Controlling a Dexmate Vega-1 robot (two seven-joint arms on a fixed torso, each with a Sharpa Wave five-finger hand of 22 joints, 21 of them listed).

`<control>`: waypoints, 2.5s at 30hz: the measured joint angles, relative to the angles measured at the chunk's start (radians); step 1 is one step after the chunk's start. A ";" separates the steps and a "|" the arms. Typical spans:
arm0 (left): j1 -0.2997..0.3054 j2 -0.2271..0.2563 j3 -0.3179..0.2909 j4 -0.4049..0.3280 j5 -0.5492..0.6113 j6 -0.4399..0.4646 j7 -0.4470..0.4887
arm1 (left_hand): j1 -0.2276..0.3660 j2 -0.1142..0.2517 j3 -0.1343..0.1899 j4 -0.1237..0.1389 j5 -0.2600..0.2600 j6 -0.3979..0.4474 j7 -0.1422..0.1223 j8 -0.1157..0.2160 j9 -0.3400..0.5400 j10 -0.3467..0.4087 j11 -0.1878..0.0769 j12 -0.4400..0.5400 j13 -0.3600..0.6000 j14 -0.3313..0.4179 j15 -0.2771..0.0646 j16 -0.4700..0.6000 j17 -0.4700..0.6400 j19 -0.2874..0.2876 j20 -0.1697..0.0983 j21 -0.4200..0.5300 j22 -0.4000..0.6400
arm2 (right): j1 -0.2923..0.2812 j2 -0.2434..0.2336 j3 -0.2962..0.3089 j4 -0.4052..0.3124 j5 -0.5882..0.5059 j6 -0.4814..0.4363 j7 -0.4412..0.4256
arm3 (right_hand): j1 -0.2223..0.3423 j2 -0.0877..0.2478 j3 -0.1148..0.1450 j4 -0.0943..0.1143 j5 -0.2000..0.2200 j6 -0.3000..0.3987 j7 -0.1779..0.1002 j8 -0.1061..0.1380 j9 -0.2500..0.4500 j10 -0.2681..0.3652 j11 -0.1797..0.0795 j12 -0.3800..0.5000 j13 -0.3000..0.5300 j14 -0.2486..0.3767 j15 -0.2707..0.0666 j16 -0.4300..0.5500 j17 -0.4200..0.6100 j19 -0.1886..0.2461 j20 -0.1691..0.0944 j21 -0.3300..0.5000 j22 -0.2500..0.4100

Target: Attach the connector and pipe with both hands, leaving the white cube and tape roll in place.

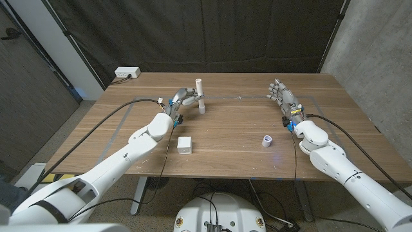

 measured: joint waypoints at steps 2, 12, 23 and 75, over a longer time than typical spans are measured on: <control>0.003 0.003 -0.002 -0.005 0.001 0.001 0.006 | 0.000 0.000 0.001 -0.001 0.000 0.005 0.005 -0.001 0.000 0.002 0.002 0.002 0.000 0.005 -0.003 0.000 0.000 0.000 0.000 0.000 0.000 | -0.021 -0.012 0.008 -0.024 -0.012 0.000 -0.014 | 0.014 0.001 0.005 -0.005 0.000 0.001 -0.002 0.000 0.000 0.002 -0.002 0.000 0.000 0.005 -0.005 0.000 0.000 0.009 -0.001 0.000 0.000; 0.012 0.015 -0.009 -0.058 0.031 0.027 0.037 | 0.000 0.000 0.003 -0.003 0.000 0.012 0.016 -0.008 0.005 0.007 0.007 0.009 0.005 0.018 -0.015 -0.001 0.003 0.003 0.003 0.004 -0.005 | -0.115 -0.038 0.045 -0.105 -0.061 0.037 -0.073 | 0.148 -0.004 0.024 -0.017 -0.005 0.030 -0.009 0.000 0.005 0.067 -0.020 0.009 0.000 0.118 -0.046 0.013 0.000 0.125 -0.004 0.000 0.005; -0.003 0.009 0.000 -0.067 0.072 0.020 0.059 | 0.000 0.000 0.003 -0.003 0.000 0.011 0.018 -0.012 0.005 0.007 0.007 0.009 0.014 0.027 -0.017 -0.002 0.000 0.012 0.002 0.004 -0.005 | -0.252 -0.080 0.114 -0.218 -0.109 0.077 -0.112 | 0.195 -0.014 0.028 -0.021 -0.005 0.061 -0.014 0.002 0.004 0.096 -0.028 0.017 0.000 0.130 -0.048 0.013 0.000 0.136 -0.004 -0.006 0.005; -0.019 -0.012 0.022 -0.080 0.181 -0.077 0.117 | 0.019 -0.019 0.011 -0.011 -0.003 0.050 0.021 -0.016 0.014 0.027 0.008 0.007 0.038 0.039 -0.018 -0.009 0.015 0.008 0.005 0.004 -0.009 | -0.671 -0.153 0.362 -0.607 -0.643 -0.236 -0.173 | 0.284 -0.060 0.008 -0.002 0.012 0.154 -0.075 0.015 0.023 0.142 -0.061 0.006 0.001 0.085 -0.046 -0.018 0.003 0.096 0.000 -0.099 0.005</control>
